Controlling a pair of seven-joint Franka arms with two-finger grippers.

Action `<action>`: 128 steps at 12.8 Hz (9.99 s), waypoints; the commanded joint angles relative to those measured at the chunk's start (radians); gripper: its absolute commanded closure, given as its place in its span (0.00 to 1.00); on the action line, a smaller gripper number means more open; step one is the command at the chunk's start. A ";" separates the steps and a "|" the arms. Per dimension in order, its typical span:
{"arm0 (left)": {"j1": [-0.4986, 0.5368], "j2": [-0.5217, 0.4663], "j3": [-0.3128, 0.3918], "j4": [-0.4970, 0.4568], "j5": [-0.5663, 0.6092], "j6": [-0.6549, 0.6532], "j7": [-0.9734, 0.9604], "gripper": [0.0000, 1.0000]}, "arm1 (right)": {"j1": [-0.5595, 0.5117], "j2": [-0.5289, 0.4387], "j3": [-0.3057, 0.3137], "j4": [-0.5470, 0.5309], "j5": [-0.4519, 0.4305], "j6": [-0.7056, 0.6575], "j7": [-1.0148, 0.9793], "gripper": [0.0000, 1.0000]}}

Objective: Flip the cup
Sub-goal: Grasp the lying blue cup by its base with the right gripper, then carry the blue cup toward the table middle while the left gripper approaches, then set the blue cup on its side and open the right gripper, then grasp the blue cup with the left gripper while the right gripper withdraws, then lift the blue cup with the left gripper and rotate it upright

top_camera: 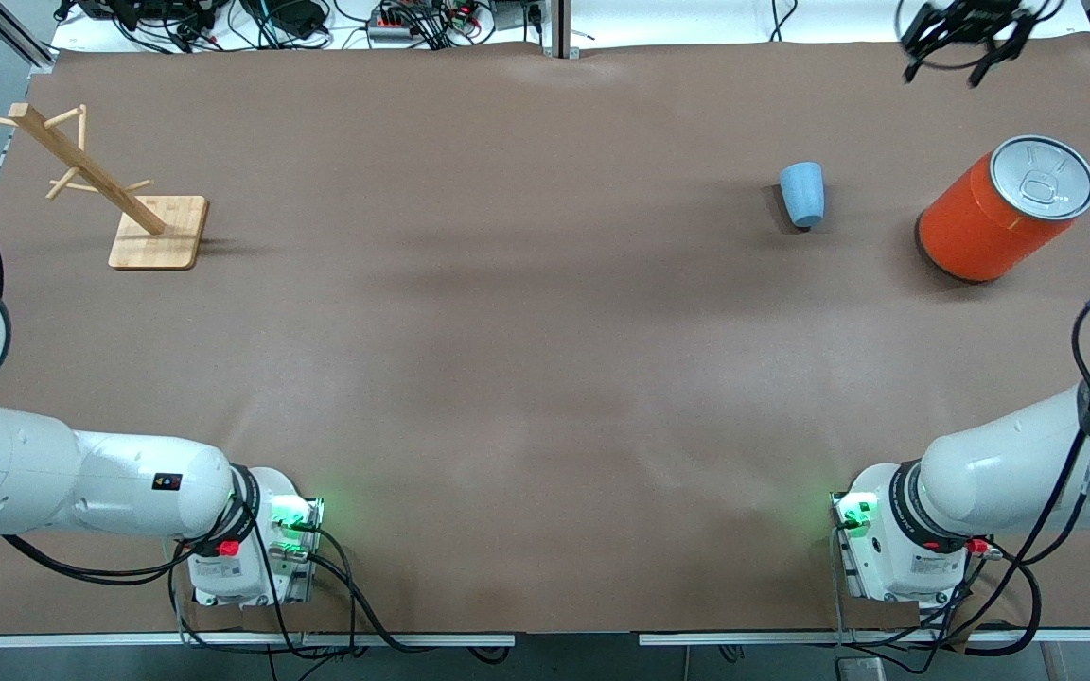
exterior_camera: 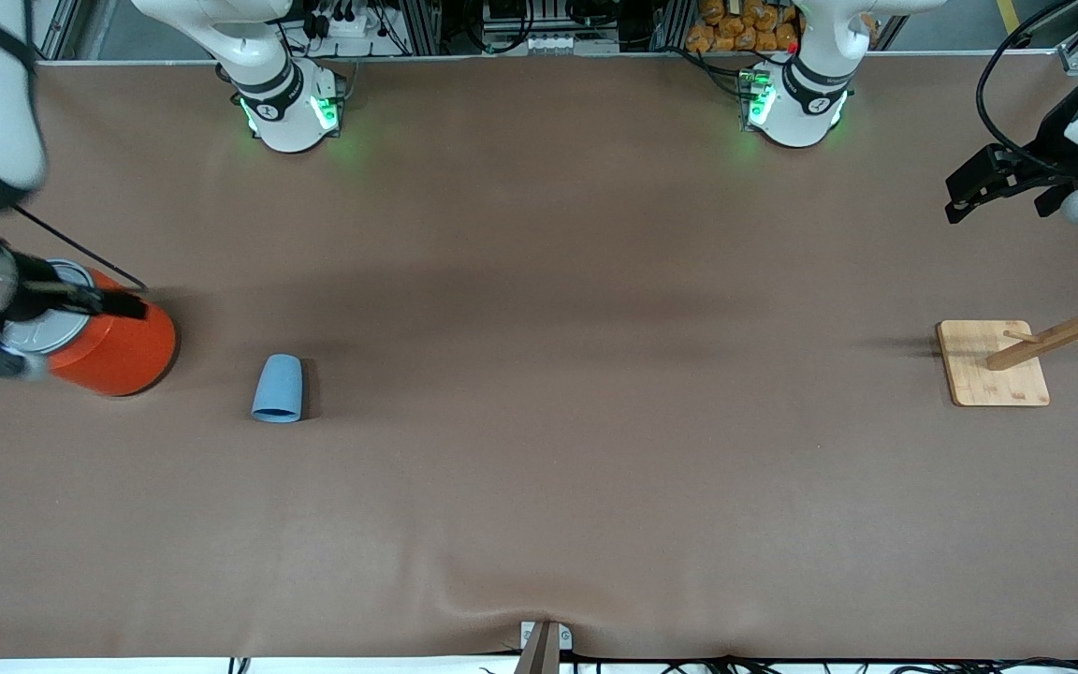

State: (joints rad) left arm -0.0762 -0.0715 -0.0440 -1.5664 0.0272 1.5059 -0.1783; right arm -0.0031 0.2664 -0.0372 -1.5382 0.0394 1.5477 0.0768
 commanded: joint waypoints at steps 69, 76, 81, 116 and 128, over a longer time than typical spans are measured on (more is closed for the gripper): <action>0.015 0.143 -0.091 -0.274 -0.398 0.161 0.017 0.00 | 0.666 0.596 0.324 0.288 -0.426 0.591 -0.534 0.00; 0.015 0.281 -0.093 -0.342 -0.531 0.226 0.111 0.00 | 0.554 0.439 0.445 0.291 -0.421 0.326 -0.509 0.00; 0.016 0.392 -0.093 -0.342 -0.723 0.250 0.167 0.00 | 0.318 0.313 0.445 0.291 -0.289 0.224 -0.505 0.00; -0.268 0.840 -0.079 -0.168 -1.511 0.683 0.974 1.00 | -0.029 -0.274 -0.021 0.101 0.073 -0.060 0.080 0.00; 0.006 0.444 -0.050 -0.231 -0.293 0.536 0.166 1.00 | -0.009 -0.276 -0.041 0.096 -0.033 -0.112 -0.100 0.00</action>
State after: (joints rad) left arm -0.1608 0.4080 -0.0863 -1.7268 -0.3953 2.0557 -0.0061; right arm -0.0124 -0.0186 -0.0798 -1.4655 0.0181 1.4656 0.0011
